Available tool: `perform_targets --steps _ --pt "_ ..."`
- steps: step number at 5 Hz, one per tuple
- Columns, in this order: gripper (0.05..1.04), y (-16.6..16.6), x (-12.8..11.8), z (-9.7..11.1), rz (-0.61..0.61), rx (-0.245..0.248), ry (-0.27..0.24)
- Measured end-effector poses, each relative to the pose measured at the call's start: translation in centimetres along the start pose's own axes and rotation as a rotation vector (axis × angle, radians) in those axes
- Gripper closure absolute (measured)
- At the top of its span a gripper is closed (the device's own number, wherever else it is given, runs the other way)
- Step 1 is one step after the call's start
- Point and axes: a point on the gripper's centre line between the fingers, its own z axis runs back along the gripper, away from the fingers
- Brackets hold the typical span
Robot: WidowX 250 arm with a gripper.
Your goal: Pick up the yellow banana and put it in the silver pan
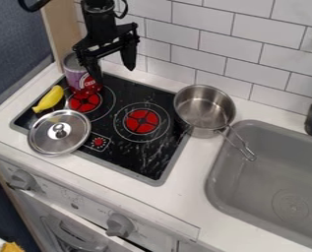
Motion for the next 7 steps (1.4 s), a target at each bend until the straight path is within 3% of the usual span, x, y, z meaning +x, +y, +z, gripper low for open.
perform_targets --steps 1,3,5,7 --pt "0.083 0.3 -0.3 -1.3 -0.002 0.025 0.029" --pt "0.083 4.2 1.7 -2.3 -0.068 0.078 0.015" --pt "0.083 7.6 2.4 -2.2 -0.332 0.194 -0.023" --pt "0.083 8.7 5.2 -2.8 -0.433 0.199 -0.051"
